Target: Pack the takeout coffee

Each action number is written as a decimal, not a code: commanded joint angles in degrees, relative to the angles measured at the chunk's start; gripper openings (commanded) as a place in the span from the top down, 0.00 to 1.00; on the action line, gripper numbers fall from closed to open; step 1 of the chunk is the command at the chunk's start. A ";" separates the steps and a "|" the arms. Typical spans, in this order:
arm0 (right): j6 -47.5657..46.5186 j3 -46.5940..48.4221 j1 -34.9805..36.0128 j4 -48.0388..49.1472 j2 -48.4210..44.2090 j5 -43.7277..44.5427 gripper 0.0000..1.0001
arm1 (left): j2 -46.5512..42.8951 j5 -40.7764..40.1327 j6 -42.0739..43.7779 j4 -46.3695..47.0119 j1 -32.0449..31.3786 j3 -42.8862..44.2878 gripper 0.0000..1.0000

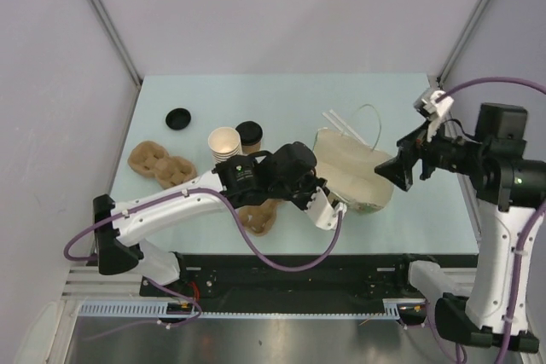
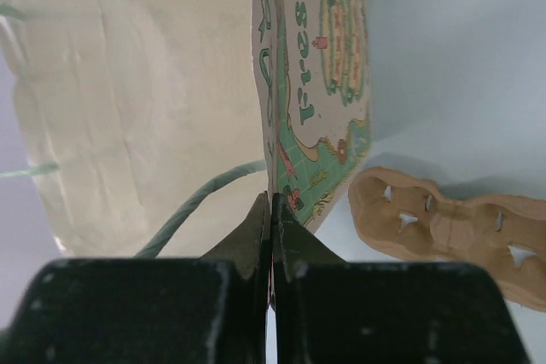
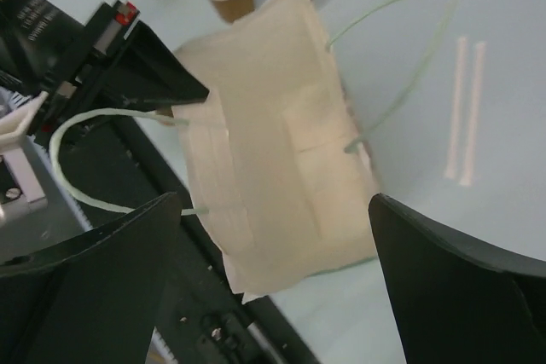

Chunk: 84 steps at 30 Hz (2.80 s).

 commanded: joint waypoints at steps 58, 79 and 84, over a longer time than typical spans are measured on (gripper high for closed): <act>28.59 -11.39 4.78 20.88 0.03 32.58 0.34 | 9.88 -22.88 -48.51 15.27 -8.43 9.32 1.00; 19.81 -14.64 3.73 24.92 -0.93 23.01 1.00 | -8.18 5.26 -45.00 5.18 -3.26 5.63 0.10; 16.11 -14.64 -1.79 23.69 -1.64 14.16 1.00 | -14.99 19.83 -44.30 2.44 12.88 5.36 0.01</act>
